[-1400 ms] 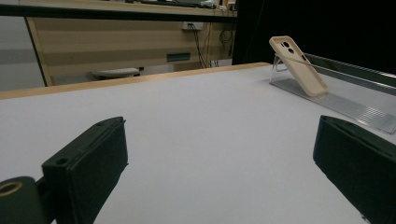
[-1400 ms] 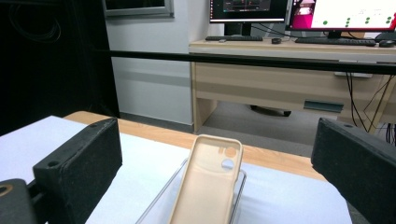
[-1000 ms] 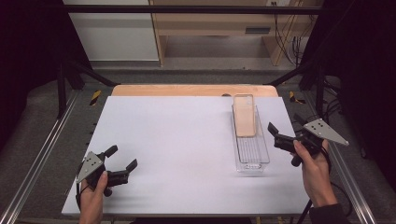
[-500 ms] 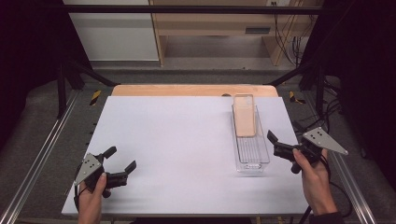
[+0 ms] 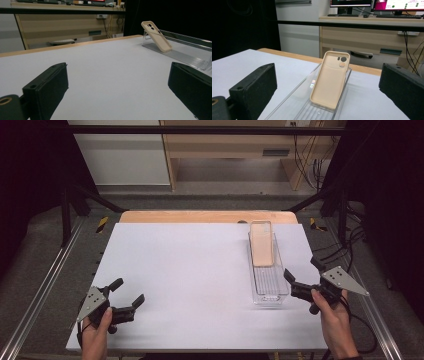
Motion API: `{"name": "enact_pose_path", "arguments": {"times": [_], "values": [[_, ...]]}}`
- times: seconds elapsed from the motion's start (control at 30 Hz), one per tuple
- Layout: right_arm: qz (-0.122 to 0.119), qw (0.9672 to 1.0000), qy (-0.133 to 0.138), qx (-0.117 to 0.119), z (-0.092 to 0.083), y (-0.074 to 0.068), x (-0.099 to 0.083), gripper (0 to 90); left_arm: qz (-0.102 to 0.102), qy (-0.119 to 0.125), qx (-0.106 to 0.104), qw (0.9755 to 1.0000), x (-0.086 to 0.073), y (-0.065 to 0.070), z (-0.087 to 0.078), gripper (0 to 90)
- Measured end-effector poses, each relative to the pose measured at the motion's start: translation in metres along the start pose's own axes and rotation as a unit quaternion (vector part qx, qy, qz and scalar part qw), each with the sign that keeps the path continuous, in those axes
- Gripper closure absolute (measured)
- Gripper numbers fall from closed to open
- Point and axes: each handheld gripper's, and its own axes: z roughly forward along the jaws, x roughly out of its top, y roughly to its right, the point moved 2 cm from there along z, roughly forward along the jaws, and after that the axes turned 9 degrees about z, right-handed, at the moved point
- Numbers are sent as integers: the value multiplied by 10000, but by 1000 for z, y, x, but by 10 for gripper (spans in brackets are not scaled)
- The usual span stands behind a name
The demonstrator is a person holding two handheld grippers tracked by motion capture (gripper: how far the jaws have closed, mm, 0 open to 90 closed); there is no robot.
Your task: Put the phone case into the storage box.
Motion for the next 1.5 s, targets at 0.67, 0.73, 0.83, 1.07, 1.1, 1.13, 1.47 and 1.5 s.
{"name": "enact_pose_path", "arguments": {"times": [0.67, 0.73, 0.83, 1.07, 1.1, 1.13, 1.47, 1.5], "values": [[187, 9998, 52, 36, -12, -2, -20, 19, 35, 26, 134, 9999, -1, -4, -8, 26], [178, 9998, 47, 54, -13, -2, -22, 19, 65, 31, 150, 9999, -1, -4, -8, 26], [155, 9998, 56, 66, -14, -2, -26, 19, 43, 48, 164, 9998, -1, -4, -8, 26], [142, 9998, 116, 110, -17, -5, -36, 20, 49, 69, 168, 9998, -1, -4, -8, 27], [117, 9998, 129, 90, -17, -5, -37, 19, 62, 75, 161, 9998, -1, -4, -8, 26], [149, 9998, 126, 96, -18, -5, -38, 19, 69, 78, 163, 9998, -1, -4, -8, 27], [69, 9997, 214, 103, -20, -8, -52, 17, 115, 125, 179, 9997, -1, -5, -9, 27], [68, 9997, 204, 112, -20, -9, -53, 17, 112, 130, 176, 9997, -1, -5, -9, 27]]}}
